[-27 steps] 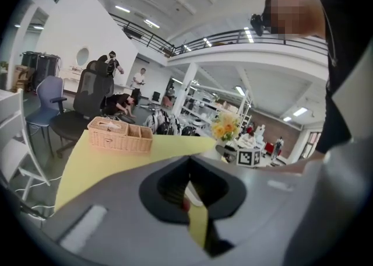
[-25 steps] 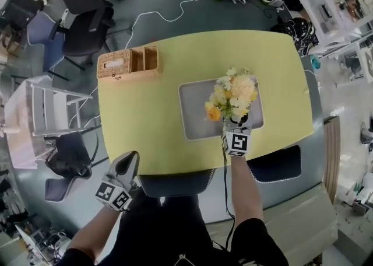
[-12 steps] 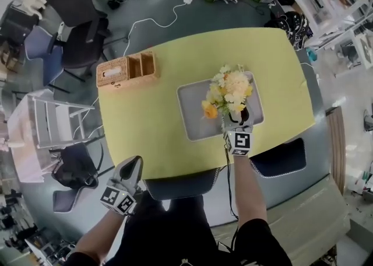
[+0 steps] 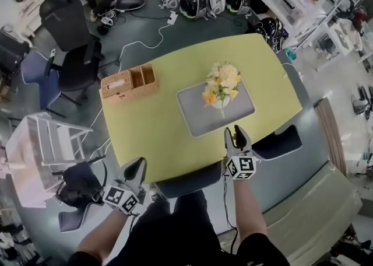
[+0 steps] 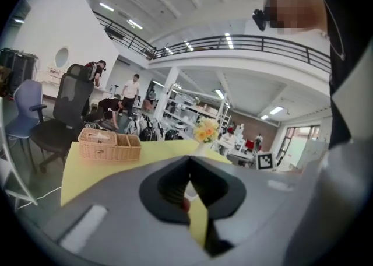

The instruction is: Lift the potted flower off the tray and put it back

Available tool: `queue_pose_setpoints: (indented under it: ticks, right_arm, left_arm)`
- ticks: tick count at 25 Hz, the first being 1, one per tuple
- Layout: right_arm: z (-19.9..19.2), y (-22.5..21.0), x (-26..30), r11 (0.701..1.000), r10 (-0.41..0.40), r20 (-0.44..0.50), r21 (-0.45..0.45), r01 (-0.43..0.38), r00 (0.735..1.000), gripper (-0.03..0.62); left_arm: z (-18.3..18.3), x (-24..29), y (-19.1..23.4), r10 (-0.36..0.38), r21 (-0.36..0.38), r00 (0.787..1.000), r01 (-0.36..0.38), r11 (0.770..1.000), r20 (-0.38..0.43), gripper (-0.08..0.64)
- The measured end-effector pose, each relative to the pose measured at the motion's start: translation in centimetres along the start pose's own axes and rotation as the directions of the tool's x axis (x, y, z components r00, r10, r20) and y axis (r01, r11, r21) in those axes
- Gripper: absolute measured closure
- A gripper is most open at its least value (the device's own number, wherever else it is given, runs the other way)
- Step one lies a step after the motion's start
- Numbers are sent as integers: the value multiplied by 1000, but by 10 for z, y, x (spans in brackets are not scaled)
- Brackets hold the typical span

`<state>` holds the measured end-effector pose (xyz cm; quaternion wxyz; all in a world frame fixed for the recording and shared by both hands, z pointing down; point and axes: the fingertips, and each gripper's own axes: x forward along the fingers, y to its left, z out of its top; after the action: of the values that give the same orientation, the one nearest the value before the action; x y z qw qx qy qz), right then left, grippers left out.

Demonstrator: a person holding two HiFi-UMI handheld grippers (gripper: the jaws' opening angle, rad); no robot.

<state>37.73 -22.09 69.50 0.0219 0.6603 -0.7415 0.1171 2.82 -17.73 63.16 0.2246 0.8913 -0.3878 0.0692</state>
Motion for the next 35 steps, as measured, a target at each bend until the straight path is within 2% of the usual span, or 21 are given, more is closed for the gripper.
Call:
queue_pose_setpoints:
  ticks: [3, 5, 7, 12, 18, 25, 35]
  right_arm:
    - [15, 54, -43, 996, 35, 21, 80, -36, 999, 464]
    - [24, 95, -62, 993, 53, 32, 108, -56, 998, 502]
    - [36, 135, -77, 990, 68, 50, 123, -73, 996, 507]
    - [68, 226, -115, 988, 94, 95, 113, -104, 991, 585]
    - [92, 313, -164, 986, 122, 100, 104, -132, 988, 588]
    - [103, 394, -206, 989, 140, 82, 30, -143, 987, 588]
    - [97, 452, -233, 987, 157, 81, 6, -158, 984, 589]
  left_arm:
    - [12, -32, -1, -29, 11, 999, 29, 1000, 26, 552]
    - [20, -55, 1, -45, 11, 998, 44, 999, 52, 552]
    - [26, -80, 6, -66, 16, 995, 65, 998, 81, 552]
    - [37, -143, 17, -101, 35, 986, 98, 995, 132, 552]
    - [51, -212, 14, -149, 75, 975, 138, 988, 167, 552]
    - [60, -276, 21, -174, 114, 961, 152, 982, 215, 552]
    - [52, -315, 19, -209, 143, 948, 178, 973, 240, 553]
